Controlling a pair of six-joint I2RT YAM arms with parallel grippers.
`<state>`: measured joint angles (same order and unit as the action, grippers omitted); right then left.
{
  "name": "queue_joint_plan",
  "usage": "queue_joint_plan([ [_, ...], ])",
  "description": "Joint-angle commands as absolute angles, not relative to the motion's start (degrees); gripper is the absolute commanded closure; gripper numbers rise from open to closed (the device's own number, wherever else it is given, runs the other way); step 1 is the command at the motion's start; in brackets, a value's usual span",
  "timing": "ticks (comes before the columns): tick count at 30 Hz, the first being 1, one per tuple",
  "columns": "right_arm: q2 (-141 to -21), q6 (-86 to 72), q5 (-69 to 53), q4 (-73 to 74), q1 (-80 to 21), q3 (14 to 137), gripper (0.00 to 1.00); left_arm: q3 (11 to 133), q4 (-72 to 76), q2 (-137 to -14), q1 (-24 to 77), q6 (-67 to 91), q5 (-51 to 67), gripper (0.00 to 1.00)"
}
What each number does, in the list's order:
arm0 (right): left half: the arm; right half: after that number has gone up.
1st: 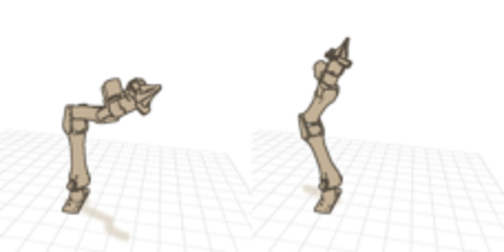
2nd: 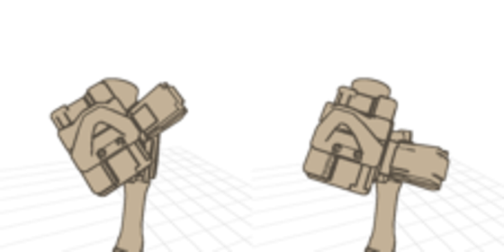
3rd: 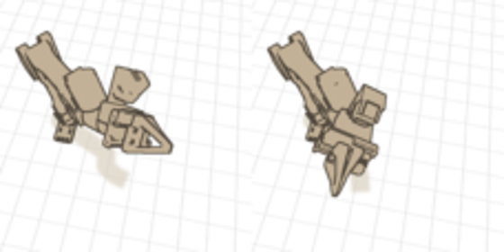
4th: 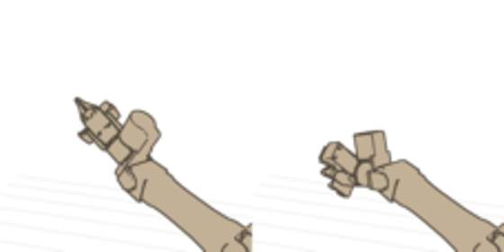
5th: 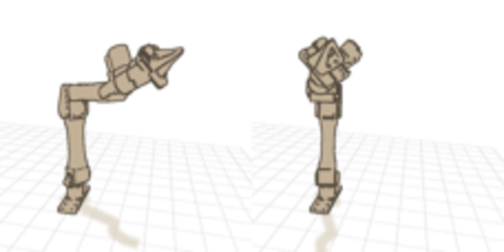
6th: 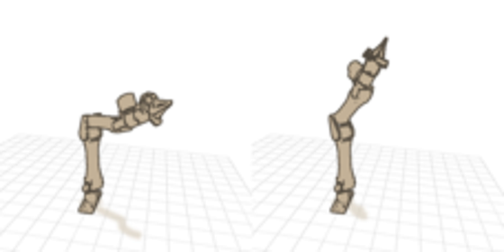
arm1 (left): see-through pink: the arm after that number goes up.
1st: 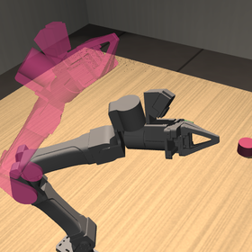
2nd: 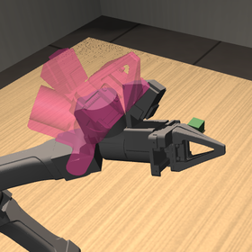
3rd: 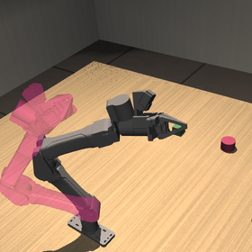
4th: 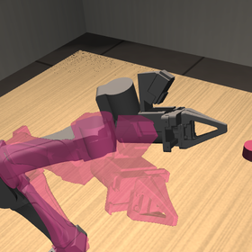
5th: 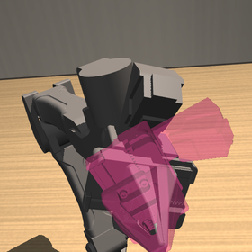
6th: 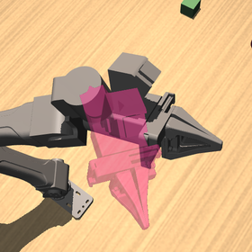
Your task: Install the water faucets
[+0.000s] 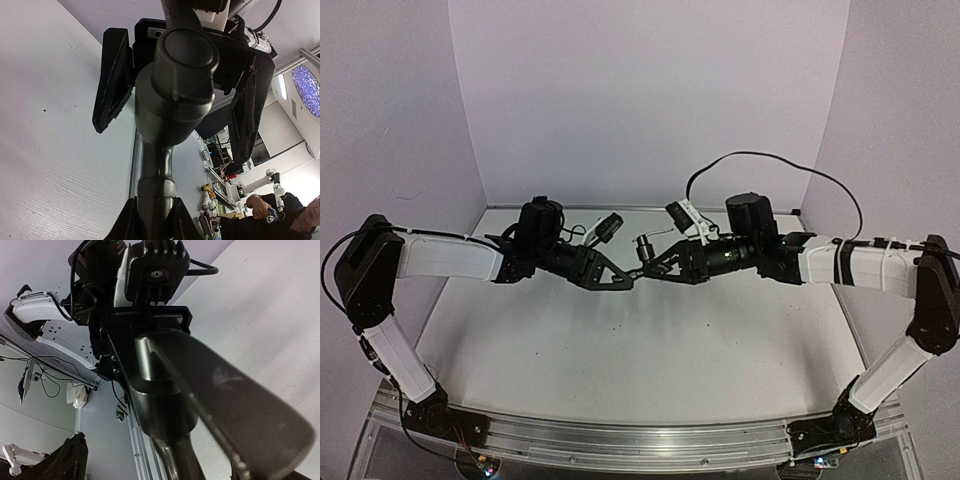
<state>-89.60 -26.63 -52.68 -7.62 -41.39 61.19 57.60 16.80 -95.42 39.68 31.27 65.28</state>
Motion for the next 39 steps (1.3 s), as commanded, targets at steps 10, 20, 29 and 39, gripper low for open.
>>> queue_joint_plan([
  [10, -93.26, -24.69, -53.96, -10.87, -41.75, 65.67, 0.38, 58.06, 18.72, -93.35, 39.55, 29.88, 65.01, 1.00],
  [20, -94.53, -28.26, -56.21, -15.24, -41.75, 66.31, 0.84, 57.79, 18.63, -93.30, 39.56, 29.58, 65.17, 1.00],
  [29, -93.78, -33.01, -56.44, -21.93, -41.75, 65.12, 0.87, 57.74, 18.54, -93.28, 39.55, 29.48, 64.99, 1.00],
  [39, -95.42, -37.84, -56.72, -27.57, -41.77, 64.88, 0.60, 58.17, 18.56, -93.53, 39.55, 29.46, 65.55, 1.00],
])
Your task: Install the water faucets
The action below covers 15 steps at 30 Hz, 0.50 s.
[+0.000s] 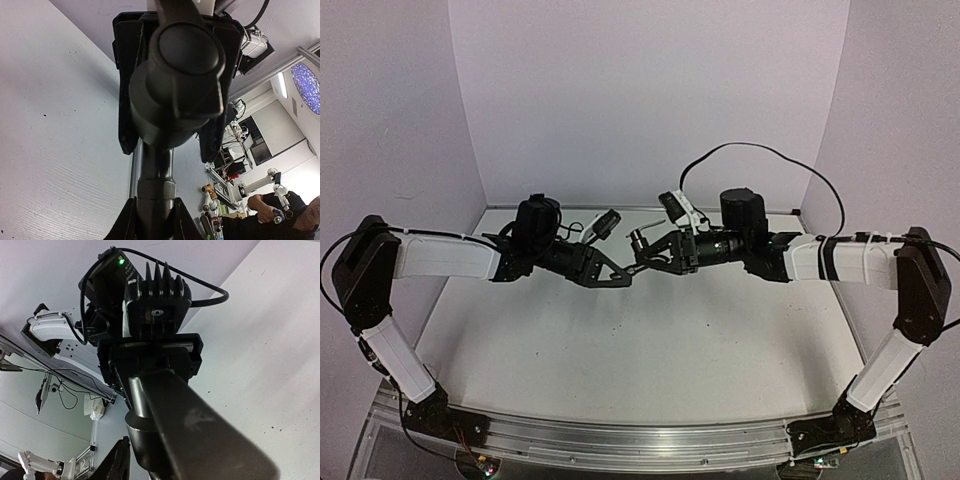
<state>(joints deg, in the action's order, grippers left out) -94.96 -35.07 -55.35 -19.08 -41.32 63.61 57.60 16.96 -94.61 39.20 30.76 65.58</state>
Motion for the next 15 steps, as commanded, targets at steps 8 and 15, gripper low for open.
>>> queue_joint_plan([
  [8, -95.23, -35.97, -54.48, -24.40, -41.79, 64.04, 0.19, 58.22, 18.55, -93.18, 39.46, 29.22, 64.80, 1.00],
  [15, -82.69, -21.39, -41.88, -13.64, -41.76, 58.03, 0.02, 57.79, 18.54, -93.22, 38.97, 29.43, 61.25, 1.00],
])
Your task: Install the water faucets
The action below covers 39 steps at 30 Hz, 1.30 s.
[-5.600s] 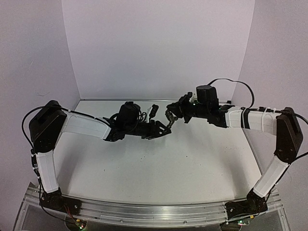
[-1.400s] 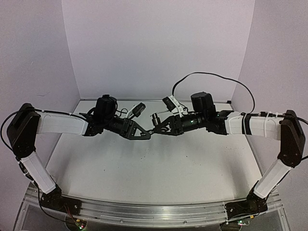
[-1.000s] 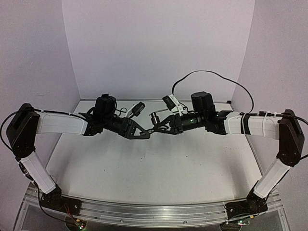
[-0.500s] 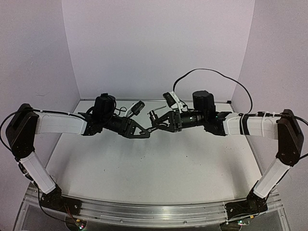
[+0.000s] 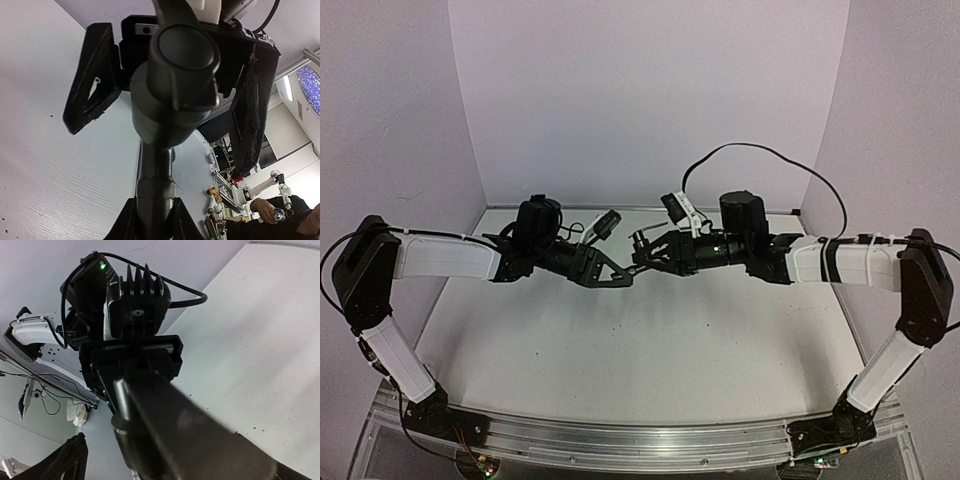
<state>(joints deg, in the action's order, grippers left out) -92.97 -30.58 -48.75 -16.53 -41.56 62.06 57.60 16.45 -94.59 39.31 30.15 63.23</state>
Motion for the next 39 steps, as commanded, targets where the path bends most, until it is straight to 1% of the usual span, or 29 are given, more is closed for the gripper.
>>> queue_joint_plan([
  [1, -80.78, -21.02, -39.83, -13.62, -41.69, 56.75, 0.02, 57.84, 18.54, -93.37, 38.90, 29.51, 61.21, 1.00],
  [2, -80.34, -20.53, -39.22, -13.59, -41.35, 56.79, 0.02, 57.94, 18.54, -93.59, 38.79, 29.68, 61.24, 1.00],
  [4, -82.30, -15.62, -47.27, -11.48, -40.45, 59.32, 0.02, 58.39, 18.54, -93.91, 38.77, 29.96, 61.37, 1.00],
  [5, -84.15, -12.51, -49.79, -7.40, -40.39, 62.42, 0.02, 58.54, 18.54, -93.99, 38.76, 30.04, 61.51, 1.00],
  [7, -88.32, -16.20, -49.55, -2.46, -40.34, 67.74, 0.02, 58.73, 18.54, -93.87, 38.76, 30.14, 61.45, 1.00],
  [9, -91.75, -16.77, -53.18, 2.72, -40.53, 71.11, 0.02, 58.84, 18.55, -93.60, 38.76, 30.16, 61.38, 1.00],
  [13, -91.49, -19.68, -51.15, -2.89, -41.22, 67.83, 0.03, 58.76, 18.55, -93.02, 38.76, 30.19, 61.36, 1.00],
  [18, -90.79, -19.66, -51.94, -3.93, -41.22, 67.35, 0.10, 58.45, 18.54, -92.84, 38.76, 30.23, 61.21, 1.00],
  [20, -90.99, -20.68, -52.56, -5.17, -41.22, 66.91, 0.17, 58.41, 18.54, -92.86, 38.76, 30.32, 61.20, 1.00],
  [22, -91.81, -22.85, -53.70, -7.33, -41.22, 66.38, 0.30, 58.54, 18.54, -92.79, 38.76, 30.25, 61.10, 1.00],
  [23, -92.18, -23.84, -54.31, -8.73, -41.22, 65.93, 0.34, 58.59, 18.54, -92.76, 38.76, 30.23, 61.09, 1.00],
  [24, -92.36, -24.65, -54.70, -10.87, -41.22, 65.12, 0.36, 58.64, 18.54, -92.70, 38.76, 30.16, 61.13, 1.00],
  [30, -92.75, -27.84, -56.43, -19.03, -41.22, 62.69, 0.41, 58.34, 18.54, -92.56, 38.77, 30.09, 61.22, 1.00],
  [35, -94.65, -29.71, -58.01, -22.49, -41.22, 63.07, 0.57, 58.22, 18.56, -92.40, 38.76, 30.13, 61.09, 1.00],
  [37, -95.07, -29.85, -58.04, -22.84, -41.24, 63.25, 0.62, 58.23, 18.55, -92.31, 38.76, 30.03, 61.13, 1.00],
  [39, -95.57, -29.92, -58.37, -23.12, -41.22, 63.55, 0.64, 58.37, 18.56, -92.50, 38.76, 30.06, 61.26, 1.00],
])
